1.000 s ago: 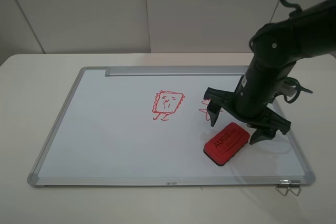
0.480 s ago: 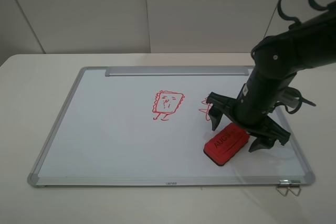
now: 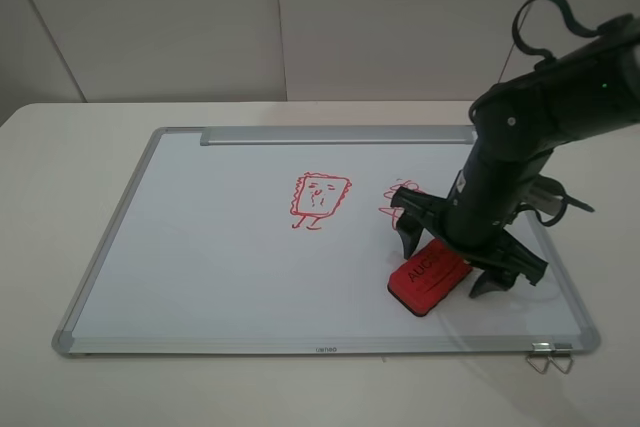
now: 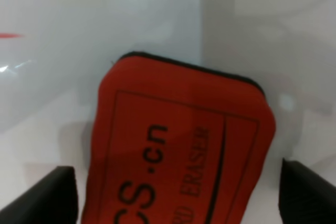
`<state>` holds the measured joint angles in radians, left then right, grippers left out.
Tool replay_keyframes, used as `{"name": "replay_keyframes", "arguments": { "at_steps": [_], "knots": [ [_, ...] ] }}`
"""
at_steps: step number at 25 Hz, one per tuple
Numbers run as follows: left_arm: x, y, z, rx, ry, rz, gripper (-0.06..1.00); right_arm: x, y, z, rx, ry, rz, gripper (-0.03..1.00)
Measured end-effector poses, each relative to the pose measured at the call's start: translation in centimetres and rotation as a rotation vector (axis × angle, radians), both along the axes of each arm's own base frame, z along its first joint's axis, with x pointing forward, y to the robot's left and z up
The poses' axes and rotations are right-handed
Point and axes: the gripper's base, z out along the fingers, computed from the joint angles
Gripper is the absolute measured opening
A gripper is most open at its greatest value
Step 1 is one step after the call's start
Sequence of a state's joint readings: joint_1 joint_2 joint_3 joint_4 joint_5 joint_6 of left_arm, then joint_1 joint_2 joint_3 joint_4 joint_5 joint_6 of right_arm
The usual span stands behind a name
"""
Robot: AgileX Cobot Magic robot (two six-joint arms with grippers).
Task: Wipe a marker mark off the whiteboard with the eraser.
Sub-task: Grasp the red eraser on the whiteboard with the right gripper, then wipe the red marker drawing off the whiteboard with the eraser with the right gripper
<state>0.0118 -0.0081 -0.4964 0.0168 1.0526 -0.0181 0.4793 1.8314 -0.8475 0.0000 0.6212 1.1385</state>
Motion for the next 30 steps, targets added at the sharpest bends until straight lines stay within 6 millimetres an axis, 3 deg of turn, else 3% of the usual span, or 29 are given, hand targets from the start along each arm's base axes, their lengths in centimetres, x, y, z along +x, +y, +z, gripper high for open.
{"name": "replay_keyframes", "arguments": {
  "at_steps": [3, 15, 19, 23, 26, 30],
  "knots": [
    [0.0, 0.0, 0.0, 0.0, 0.0, 0.0, 0.78, 0.1, 0.1, 0.0, 0.014, -0.004, -0.014, 0.53],
    [0.0, 0.0, 0.0, 0.0, 0.0, 0.0, 0.78, 0.2, 0.2, 0.1, 0.013, -0.006, 0.01, 0.52],
    [0.0, 0.0, 0.0, 0.0, 0.0, 0.0, 0.78, 1.4, 0.8, 1.4, -0.01, 0.003, 0.228, 0.52],
    [0.0, 0.0, 0.0, 0.0, 0.0, 0.0, 0.78, 3.1, 2.9, 4.3, -0.026, -0.039, 0.558, 0.52],
    [0.0, 0.0, 0.0, 0.0, 0.0, 0.0, 0.78, 4.6, 5.2, 6.3, -0.029, -0.086, 0.755, 0.52],
    [0.0, 0.0, 0.0, 0.0, 0.0, 0.0, 0.78, 5.8, 9.3, 5.8, -0.06, -0.036, 1.015, 0.52]
  ]
}}
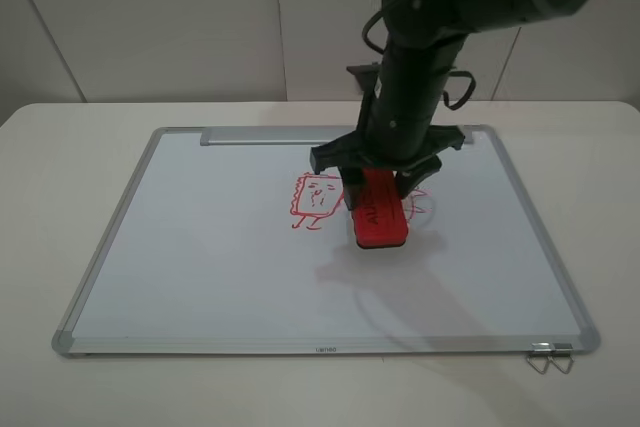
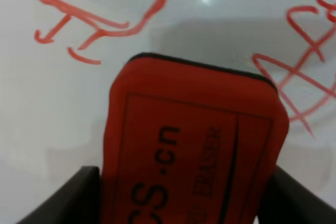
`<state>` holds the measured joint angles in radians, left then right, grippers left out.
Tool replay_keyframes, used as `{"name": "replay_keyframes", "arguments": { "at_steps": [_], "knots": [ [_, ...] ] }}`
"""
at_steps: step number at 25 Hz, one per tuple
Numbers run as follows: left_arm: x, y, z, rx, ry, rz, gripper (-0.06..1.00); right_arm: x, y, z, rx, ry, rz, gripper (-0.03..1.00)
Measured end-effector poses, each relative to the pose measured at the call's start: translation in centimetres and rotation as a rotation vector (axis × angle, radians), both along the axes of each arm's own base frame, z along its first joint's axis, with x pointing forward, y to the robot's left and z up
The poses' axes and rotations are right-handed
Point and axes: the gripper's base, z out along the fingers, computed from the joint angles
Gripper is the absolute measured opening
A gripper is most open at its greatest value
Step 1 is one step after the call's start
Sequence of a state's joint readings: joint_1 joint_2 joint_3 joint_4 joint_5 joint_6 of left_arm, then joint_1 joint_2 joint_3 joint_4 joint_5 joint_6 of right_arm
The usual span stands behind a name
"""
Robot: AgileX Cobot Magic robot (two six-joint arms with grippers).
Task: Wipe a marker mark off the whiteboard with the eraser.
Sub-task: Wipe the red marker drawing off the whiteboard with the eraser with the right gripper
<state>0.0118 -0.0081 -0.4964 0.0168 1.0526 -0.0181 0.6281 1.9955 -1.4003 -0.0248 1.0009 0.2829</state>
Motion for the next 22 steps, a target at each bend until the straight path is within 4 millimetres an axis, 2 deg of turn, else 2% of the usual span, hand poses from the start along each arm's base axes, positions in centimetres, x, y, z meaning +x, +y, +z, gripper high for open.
{"name": "replay_keyframes", "arguments": {
  "at_steps": [6, 11, 16, 22],
  "knots": [
    [0.0, 0.0, 0.0, 0.0, 0.0, 0.0, 0.78, 0.9, 6.6, -2.5, -0.092, 0.026, 0.282, 0.52],
    [0.0, 0.0, 0.0, 0.0, 0.0, 0.0, 0.78, 1.0, 9.9, -2.7, -0.092, -0.018, 0.411, 0.52],
    [0.0, 0.0, 0.0, 0.0, 0.0, 0.0, 0.78, 1.3, 11.3, -3.2, -0.076, -0.019, 0.54, 0.52],
    [0.0, 0.0, 0.0, 0.0, 0.0, 0.0, 0.78, 1.9, 10.9, -5.7, -0.089, 0.024, 0.558, 0.52]
  ]
}}
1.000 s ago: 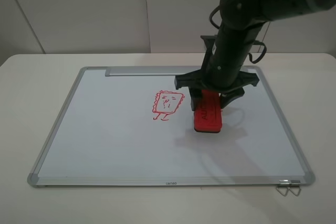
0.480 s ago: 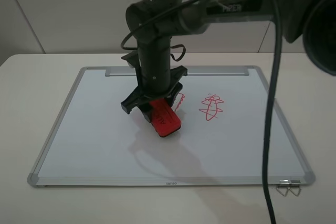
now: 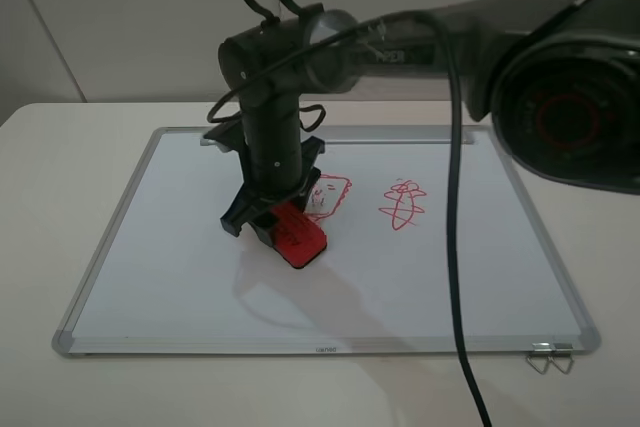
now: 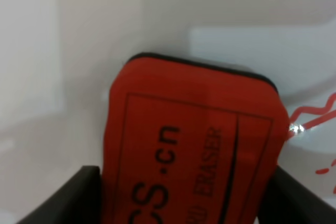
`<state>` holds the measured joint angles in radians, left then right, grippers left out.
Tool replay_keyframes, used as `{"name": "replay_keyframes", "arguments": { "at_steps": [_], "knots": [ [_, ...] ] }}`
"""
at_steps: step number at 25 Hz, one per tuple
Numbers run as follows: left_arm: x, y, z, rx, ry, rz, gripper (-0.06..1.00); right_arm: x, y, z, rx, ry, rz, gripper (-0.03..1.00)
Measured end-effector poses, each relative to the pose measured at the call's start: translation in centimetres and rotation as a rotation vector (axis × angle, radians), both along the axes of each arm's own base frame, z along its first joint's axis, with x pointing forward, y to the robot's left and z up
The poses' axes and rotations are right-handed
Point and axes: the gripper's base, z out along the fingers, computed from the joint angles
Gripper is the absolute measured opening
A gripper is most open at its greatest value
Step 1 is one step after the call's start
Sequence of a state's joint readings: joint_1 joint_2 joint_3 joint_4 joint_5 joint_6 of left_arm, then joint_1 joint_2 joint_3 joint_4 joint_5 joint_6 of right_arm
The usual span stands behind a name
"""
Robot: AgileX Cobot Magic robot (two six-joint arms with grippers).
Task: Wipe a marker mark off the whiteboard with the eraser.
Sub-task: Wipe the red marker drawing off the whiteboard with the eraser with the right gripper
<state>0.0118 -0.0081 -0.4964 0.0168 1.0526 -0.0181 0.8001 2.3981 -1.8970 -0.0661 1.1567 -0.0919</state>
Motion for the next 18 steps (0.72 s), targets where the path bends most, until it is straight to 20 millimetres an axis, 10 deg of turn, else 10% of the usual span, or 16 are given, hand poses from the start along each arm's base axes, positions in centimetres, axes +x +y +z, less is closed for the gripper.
{"name": "replay_keyframes", "arguments": {
  "at_steps": [18],
  "knots": [
    [0.0, 0.0, 0.0, 0.0, 0.0, 0.0, 0.78, 4.2, -3.3, -2.2, 0.053, 0.032, -0.136, 0.51]
  ]
}}
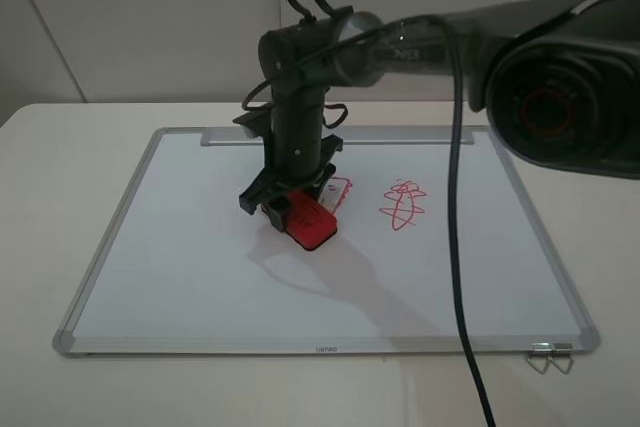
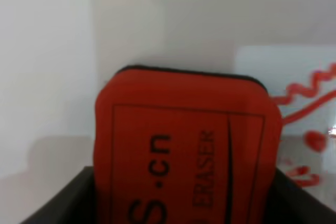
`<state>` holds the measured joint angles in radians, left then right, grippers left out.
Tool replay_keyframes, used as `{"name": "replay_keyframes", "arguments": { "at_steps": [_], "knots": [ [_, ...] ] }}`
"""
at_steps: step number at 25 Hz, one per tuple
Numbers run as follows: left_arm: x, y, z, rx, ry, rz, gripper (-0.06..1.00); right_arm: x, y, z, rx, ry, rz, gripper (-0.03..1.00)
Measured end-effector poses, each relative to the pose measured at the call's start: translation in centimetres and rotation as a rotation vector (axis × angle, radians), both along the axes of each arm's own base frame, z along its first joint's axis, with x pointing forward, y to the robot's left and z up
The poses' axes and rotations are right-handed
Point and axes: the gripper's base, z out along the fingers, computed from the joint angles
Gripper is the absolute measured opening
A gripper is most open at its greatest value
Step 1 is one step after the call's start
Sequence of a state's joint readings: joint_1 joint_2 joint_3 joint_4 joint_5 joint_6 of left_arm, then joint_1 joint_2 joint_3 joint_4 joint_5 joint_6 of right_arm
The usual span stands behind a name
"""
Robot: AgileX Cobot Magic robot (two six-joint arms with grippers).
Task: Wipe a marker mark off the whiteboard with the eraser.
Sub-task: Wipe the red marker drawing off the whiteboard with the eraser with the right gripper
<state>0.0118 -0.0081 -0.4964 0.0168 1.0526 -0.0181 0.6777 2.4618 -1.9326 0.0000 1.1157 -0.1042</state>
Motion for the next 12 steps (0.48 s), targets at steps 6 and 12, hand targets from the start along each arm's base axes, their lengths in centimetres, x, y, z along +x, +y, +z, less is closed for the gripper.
{"name": "replay_keyframes", "arguments": {
  "at_steps": [6, 12],
  "knots": [
    [0.0, 0.0, 0.0, 0.0, 0.0, 0.0, 0.78, 3.4, -3.8, -0.1, 0.019, -0.06, -0.091, 0.51],
    [0.0, 0.0, 0.0, 0.0, 0.0, 0.0, 0.78, 6.2, -7.3, -0.2, 0.04, -0.122, -0.17, 0.51]
  ]
}}
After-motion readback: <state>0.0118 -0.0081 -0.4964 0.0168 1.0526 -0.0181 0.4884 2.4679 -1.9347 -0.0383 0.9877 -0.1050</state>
